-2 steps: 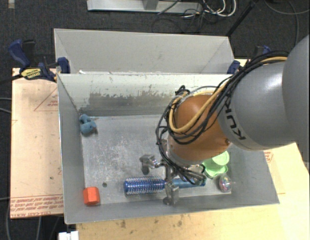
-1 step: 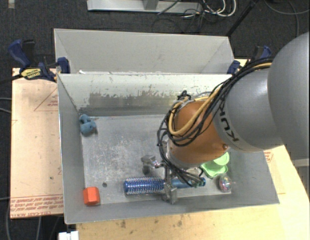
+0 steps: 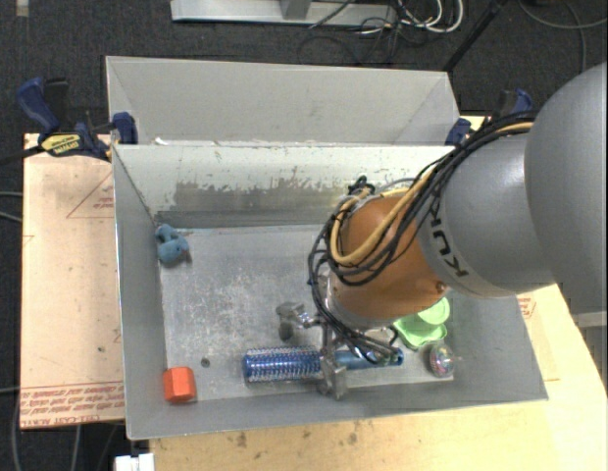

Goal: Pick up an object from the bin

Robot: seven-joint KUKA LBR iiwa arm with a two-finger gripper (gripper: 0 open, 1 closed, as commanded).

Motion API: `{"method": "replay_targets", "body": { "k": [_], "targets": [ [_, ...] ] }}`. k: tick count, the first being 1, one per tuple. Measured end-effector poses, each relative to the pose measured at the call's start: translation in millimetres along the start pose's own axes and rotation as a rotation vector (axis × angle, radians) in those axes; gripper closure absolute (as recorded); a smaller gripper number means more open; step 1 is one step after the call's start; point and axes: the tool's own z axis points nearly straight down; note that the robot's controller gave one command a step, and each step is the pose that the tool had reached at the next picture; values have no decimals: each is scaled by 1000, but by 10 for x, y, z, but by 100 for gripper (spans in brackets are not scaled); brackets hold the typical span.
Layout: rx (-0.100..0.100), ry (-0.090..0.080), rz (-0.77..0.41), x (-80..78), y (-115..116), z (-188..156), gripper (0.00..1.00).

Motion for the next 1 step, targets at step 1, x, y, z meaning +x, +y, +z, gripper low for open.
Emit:
{"method": "replay_targets", "body": {
  "k": [1],
  "targets": [
    [-2,6,0,19,9,14,100]
  ]
}}
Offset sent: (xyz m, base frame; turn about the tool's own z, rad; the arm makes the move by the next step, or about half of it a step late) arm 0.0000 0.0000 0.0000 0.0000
